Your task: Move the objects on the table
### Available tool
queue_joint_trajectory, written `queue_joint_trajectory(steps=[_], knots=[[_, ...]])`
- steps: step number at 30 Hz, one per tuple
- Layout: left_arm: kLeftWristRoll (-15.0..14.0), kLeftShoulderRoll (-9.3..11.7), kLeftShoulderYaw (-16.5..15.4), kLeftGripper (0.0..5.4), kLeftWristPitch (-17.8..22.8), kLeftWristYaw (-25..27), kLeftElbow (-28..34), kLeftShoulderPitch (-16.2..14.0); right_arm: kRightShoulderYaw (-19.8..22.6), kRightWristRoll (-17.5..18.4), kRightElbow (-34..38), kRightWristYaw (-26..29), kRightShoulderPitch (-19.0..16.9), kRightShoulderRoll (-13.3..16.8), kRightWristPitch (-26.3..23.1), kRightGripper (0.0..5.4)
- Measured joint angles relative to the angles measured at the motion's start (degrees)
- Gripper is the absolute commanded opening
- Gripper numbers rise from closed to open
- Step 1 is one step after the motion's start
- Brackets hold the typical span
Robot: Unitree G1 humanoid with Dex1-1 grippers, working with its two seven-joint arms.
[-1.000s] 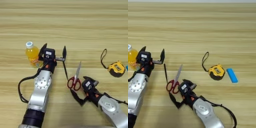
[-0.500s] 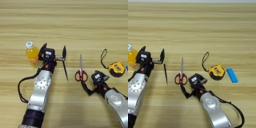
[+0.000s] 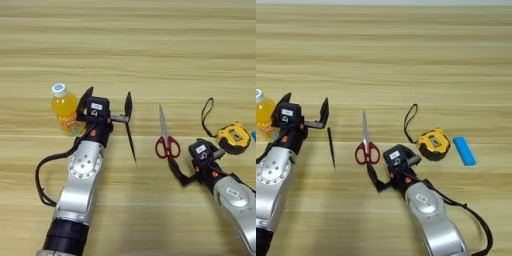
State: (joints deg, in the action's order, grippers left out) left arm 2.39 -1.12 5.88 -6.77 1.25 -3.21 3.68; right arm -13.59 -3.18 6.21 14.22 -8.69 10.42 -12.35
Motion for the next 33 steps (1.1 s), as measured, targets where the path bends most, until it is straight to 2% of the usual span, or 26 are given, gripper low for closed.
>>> queue_joint_trajectory(steps=[10,17,23,33], knots=[[0.00,0.00,0.01,5.40,0.06,-0.05,0.01,-0.01,-2.87,-0.67,6.45,0.14,-2.17,-0.24,2.31,5.38],[0.03,-0.02,0.03,5.40,0.13,-0.14,0.00,-0.01,-5.72,-2.03,9.46,0.09,-2.24,-0.81,1.57,5.38],[0.05,-0.06,0.10,5.40,0.13,-0.58,-0.01,-0.01,-9.28,-2.47,9.47,0.19,-0.68,-2.62,0.08,5.38],[0.06,-0.35,0.59,5.40,0.14,-1.03,-0.01,-0.01,-12.91,-3.72,6.16,0.07,1.94,-4.51,-0.91,5.38]])
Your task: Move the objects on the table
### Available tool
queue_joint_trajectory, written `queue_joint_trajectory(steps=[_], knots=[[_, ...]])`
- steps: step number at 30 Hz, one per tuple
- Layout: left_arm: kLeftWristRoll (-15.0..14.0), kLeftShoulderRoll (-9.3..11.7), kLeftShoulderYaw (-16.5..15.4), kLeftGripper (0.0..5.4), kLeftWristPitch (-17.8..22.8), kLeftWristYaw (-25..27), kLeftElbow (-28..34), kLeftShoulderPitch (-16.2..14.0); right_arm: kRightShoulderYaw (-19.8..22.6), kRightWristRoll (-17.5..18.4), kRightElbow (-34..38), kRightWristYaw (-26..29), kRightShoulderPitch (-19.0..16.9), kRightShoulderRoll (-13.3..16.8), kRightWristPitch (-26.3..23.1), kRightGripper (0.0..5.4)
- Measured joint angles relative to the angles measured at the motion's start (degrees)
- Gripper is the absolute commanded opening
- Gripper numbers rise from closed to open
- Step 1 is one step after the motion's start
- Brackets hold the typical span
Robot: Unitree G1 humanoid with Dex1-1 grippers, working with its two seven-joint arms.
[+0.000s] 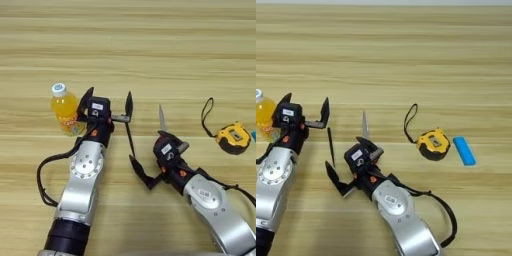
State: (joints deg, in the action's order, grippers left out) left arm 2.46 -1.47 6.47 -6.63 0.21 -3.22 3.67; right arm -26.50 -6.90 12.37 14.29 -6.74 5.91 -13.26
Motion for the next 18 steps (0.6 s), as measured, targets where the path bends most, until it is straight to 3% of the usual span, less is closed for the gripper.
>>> queue_joint_trajectory(steps=[9,18], knots=[[0.00,0.01,0.10,5.40,0.01,-0.05,0.01,0.00,-1.57,-1.82,-6.34,-0.83,3.64,-2.84,-0.19,5.38],[-0.01,0.01,0.43,5.40,0.05,-0.07,0.40,-0.14,0.25,-1.79,-13.91,-2.48,8.51,-6.51,-0.19,5.38]])
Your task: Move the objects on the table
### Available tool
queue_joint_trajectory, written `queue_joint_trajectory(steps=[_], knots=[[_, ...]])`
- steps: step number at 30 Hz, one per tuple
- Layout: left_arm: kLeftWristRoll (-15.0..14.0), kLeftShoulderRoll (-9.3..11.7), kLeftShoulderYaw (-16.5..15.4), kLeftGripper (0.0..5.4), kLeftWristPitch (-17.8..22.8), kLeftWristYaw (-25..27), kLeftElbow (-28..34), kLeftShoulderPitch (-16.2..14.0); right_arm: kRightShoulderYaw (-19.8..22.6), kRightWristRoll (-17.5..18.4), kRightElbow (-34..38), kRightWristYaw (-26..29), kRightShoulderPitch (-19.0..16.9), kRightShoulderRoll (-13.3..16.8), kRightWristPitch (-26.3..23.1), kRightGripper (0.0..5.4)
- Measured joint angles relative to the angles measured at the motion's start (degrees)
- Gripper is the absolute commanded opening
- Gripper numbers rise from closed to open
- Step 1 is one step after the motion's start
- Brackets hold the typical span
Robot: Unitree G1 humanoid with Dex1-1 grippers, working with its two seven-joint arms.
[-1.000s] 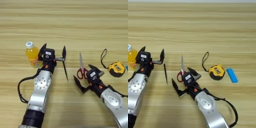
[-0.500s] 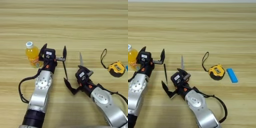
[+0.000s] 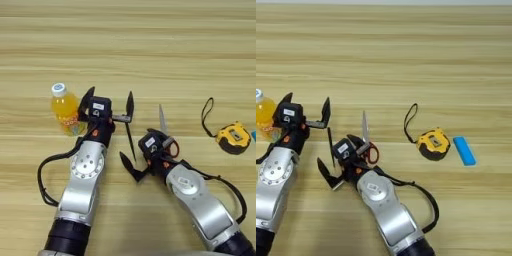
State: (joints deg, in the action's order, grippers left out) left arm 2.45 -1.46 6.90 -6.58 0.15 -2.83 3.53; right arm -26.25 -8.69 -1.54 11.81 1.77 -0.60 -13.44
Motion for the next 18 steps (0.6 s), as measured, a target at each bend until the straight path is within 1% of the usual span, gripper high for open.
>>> queue_joint_trajectory(steps=[2,9,13,18], knots=[[0.00,0.00,0.06,5.40,0.02,-0.02,0.02,-0.04,0.65,0.24,-1.76,-0.05,0.67,-0.90,-0.29,5.38],[0.00,-0.02,0.12,5.40,0.07,-0.14,0.13,-0.08,2.43,2.81,-5.14,0.09,1.53,-1.20,-2.36,5.38],[0.01,-0.06,0.17,5.40,0.13,-0.27,0.41,-0.11,3.00,4.59,-5.55,0.20,2.09,-1.25,-3.15,5.38],[0.01,-0.09,0.21,5.40,0.65,-0.61,0.56,-0.18,3.18,5.57,-6.31,0.03,2.75,-1.26,-3.30,5.38]])
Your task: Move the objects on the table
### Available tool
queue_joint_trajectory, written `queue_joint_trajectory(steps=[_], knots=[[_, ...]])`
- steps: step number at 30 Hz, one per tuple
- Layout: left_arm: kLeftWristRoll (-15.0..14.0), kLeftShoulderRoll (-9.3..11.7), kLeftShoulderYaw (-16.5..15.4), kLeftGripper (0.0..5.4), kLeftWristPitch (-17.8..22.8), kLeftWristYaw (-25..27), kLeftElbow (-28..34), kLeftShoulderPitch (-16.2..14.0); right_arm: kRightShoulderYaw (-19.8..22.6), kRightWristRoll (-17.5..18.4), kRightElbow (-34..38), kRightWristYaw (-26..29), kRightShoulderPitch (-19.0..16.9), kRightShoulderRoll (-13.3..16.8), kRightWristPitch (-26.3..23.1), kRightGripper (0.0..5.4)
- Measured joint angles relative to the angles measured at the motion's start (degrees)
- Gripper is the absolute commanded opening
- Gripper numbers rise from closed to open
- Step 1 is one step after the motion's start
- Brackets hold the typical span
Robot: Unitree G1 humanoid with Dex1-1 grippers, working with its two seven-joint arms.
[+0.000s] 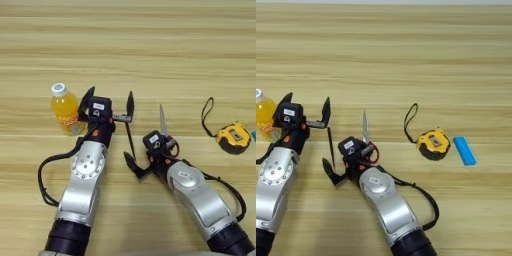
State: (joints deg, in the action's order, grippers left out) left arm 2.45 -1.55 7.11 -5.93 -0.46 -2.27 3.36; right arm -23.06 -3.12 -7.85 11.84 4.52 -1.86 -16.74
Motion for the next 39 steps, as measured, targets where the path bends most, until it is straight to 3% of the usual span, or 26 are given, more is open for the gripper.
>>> queue_joint_trajectory(steps=[13,30,39], knots=[[0.00,0.00,0.04,5.40,0.58,-0.11,0.91,-0.14,-1.30,0.27,-1.81,-0.21,1.28,0.05,0.67,5.38],[0.00,-0.01,0.10,5.40,0.64,-0.16,1.34,-0.26,-2.52,-0.84,-10.80,-1.17,6.49,-0.61,5.14,5.38],[0.00,-0.04,0.33,5.40,0.66,-0.44,1.43,-0.34,-3.90,-2.33,-11.57,-1.63,6.66,-0.47,7.73,5.38]])
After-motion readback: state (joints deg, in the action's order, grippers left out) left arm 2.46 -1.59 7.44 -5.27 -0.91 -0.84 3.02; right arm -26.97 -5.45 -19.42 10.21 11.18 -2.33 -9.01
